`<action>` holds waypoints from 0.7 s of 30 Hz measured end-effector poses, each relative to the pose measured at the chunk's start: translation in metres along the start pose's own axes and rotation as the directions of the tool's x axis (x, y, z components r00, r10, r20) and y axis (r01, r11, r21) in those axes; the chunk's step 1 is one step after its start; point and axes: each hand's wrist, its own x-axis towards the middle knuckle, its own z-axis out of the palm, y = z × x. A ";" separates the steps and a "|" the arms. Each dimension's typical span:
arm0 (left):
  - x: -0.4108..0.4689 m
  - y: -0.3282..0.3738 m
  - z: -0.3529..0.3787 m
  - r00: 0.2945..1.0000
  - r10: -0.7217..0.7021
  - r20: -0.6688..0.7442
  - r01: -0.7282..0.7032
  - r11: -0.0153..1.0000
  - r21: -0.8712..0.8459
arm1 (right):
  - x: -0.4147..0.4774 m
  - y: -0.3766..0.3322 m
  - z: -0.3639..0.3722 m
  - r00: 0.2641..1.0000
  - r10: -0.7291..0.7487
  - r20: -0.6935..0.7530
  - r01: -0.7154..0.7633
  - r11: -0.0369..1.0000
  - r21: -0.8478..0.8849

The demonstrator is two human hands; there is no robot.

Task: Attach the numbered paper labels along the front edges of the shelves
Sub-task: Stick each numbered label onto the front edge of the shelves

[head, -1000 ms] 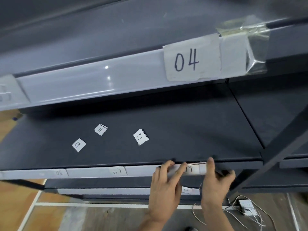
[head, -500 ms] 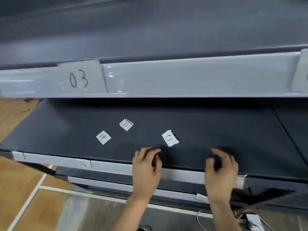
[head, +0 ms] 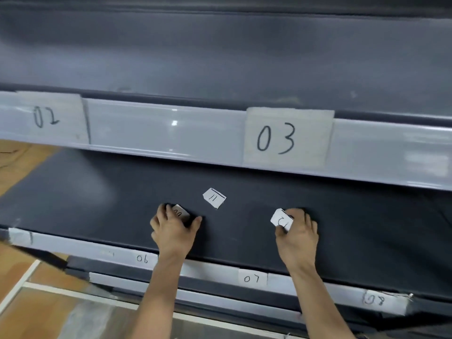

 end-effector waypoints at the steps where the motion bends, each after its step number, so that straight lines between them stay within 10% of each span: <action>1: 0.001 -0.001 0.000 1.000 -0.005 -0.013 0.004 1.000 -0.018 | 0.002 -0.007 0.001 0.999 -0.006 0.054 0.002 0.998 0.068; 7: 0.008 -0.012 -0.005 0.997 0.060 -0.046 -0.067 0.985 -0.156 | 0.001 -0.075 0.039 0.938 -0.089 0.334 -0.029 0.942 0.334; 16: 0.005 -0.027 -0.025 0.978 0.199 0.062 -0.175 0.947 -0.270 | 0.008 -0.135 0.101 0.946 -0.103 0.308 0.110 0.994 -0.006; 21: 0.005 -0.033 -0.029 0.978 0.193 0.079 -0.159 0.934 -0.319 | -0.006 -0.141 0.095 0.961 -0.134 0.243 0.081 0.973 0.216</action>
